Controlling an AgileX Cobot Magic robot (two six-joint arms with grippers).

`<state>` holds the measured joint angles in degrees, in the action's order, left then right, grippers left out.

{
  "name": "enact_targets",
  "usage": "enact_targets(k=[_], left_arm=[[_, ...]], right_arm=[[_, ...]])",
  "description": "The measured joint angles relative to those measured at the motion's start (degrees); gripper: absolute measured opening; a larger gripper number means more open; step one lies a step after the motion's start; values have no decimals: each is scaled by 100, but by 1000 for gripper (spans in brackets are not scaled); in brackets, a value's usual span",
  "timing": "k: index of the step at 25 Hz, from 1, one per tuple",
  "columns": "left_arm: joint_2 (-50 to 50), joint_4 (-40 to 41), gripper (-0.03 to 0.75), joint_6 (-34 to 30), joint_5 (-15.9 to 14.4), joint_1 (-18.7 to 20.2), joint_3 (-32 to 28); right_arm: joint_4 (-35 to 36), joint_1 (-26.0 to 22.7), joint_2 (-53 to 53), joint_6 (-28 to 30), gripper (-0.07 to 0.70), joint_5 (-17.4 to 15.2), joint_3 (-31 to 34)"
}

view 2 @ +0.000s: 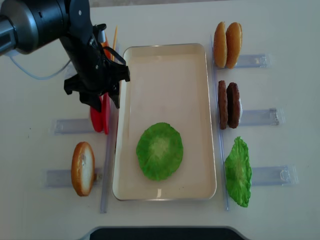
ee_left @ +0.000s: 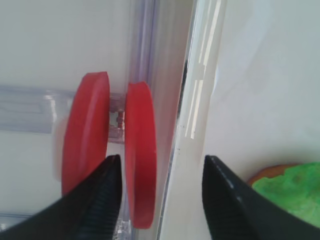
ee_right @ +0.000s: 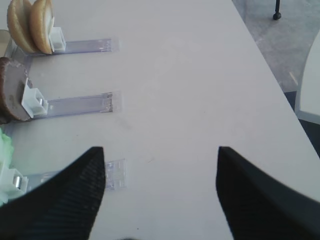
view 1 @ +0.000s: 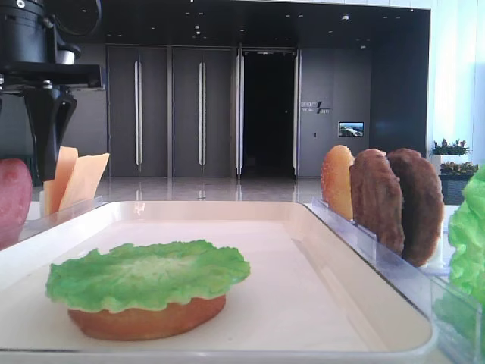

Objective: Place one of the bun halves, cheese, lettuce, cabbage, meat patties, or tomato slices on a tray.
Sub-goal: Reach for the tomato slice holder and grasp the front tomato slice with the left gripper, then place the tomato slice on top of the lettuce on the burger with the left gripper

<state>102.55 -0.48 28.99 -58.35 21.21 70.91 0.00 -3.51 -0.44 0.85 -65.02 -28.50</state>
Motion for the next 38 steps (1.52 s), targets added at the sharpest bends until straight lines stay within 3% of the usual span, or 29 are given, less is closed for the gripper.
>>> enact_targets(k=[15,27,34,38], left_arm=[[0,103,71,-78,-188,0,4],[-183,138,64,-131,-467,0,36],[-895,181,64,-136,-1011,0,354],[-1299,380,64,-136,-1137,0,386]], right_arm=[[0,0,0,0,482,0,0],[0,0,0,0,482,0,0],[0,0,0,0,482,0,0],[0,0,0,0,482,0,0]])
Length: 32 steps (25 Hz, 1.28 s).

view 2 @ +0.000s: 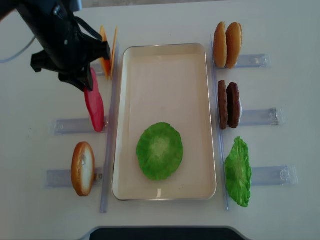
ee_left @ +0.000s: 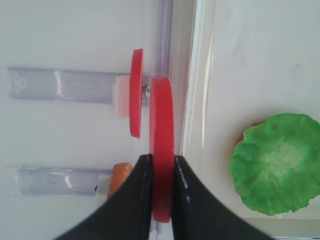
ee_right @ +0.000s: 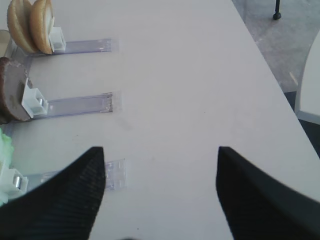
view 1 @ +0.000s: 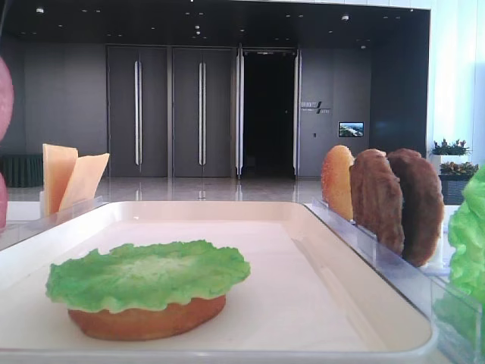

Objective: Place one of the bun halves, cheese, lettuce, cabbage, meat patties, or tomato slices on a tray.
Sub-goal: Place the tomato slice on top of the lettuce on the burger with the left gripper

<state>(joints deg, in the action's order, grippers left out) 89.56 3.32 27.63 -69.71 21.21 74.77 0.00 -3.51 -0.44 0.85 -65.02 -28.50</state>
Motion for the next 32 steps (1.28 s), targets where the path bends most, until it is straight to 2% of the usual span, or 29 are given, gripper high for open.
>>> enact_targets(k=[7,17,22,27,29,32], left_arm=[[-623,98,64,5,-19,0,-173],[-1978,-105,64,245,-33,0,-1595],[-2596,-146,64,371,-66,0,-2058],[-2729,-177,64,407,-86,0,-2298],[-2729,-332,64,372,110,0,-2308],[-2637,-666,63,159,581,6,-2308]], right_arm=[[0,0,0,0,482,0,0],[0,0,0,0,482,0,0],[0,0,0,0,482,0,0],[0,0,0,0,482,0,0],[0,0,0,0,482,0,0],[0,0,0,0,482,0,0]])
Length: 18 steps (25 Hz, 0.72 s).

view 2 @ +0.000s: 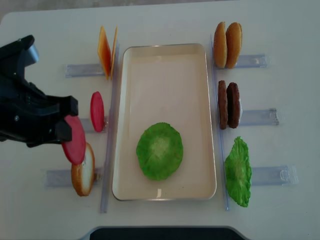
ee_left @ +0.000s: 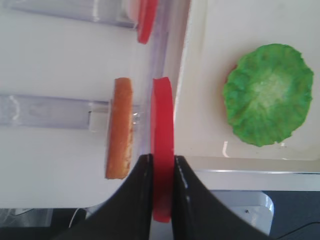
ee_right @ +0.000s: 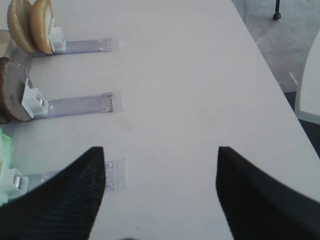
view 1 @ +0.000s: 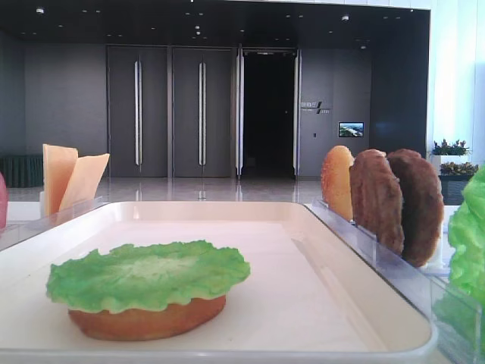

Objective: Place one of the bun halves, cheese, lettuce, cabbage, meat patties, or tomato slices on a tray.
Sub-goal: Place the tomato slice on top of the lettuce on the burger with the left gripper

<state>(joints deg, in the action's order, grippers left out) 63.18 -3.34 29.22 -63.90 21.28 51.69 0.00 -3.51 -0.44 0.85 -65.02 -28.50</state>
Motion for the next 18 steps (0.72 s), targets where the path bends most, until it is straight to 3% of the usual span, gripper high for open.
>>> enact_targets(k=[4,13,18], left_arm=[[290,-615,63,-538,416,0,-11],[924,-2749,63,-2685,1222,0,-55],[930,-3854,63,-3797,1738,0,-668]], right_arm=[[0,0,0,0,482,0,0],[0,0,0,0,482,0,0],[0,0,0,0,481,0,0]])
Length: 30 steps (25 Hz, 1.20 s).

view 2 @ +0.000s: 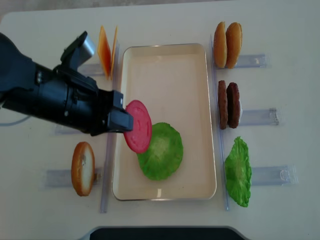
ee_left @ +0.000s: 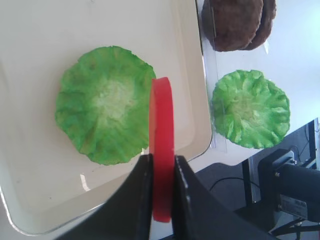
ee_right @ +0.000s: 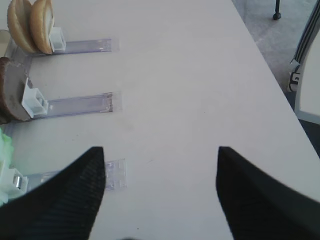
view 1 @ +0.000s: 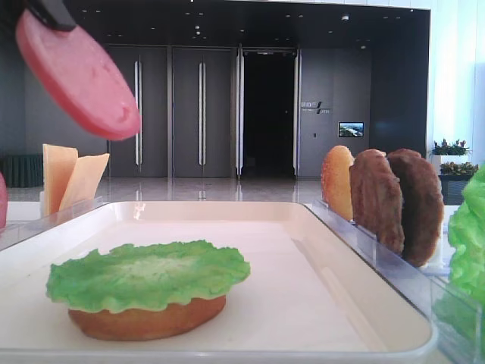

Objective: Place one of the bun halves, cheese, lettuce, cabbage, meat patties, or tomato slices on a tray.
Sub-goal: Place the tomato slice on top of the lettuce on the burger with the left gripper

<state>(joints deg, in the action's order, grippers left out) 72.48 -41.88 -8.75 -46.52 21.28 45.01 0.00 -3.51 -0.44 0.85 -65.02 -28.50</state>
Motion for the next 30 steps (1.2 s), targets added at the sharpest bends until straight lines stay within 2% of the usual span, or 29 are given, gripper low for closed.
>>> enact_targets(k=[6,12,15,20,24,28,30], left_arm=[[1,-1527,63,-1599,388,-119,-901],[1,-2956,63,-3025,629,-602,-1689],[1,-3265,63,-3282,660,-654,-1791],[257,-3484,63,-3269,701,-664,-1798],[799,-4138,63,-3689,608,-664,-1798],[1299,-5186,63,-4580,152,-664,-1798],[1512,-5324,63,-4751,78,-664,-1798]], right_arm=[[0,0,0,0,481,-4,0],[0,0,0,0,481,-4,0],[0,0,0,0,481,-4,0],[0,0,0,0,481,-4,0],[0,0,0,0,481,-4,0],[0,0,0,0,481,-4,0],[0,0,0,0,481,-4,0]])
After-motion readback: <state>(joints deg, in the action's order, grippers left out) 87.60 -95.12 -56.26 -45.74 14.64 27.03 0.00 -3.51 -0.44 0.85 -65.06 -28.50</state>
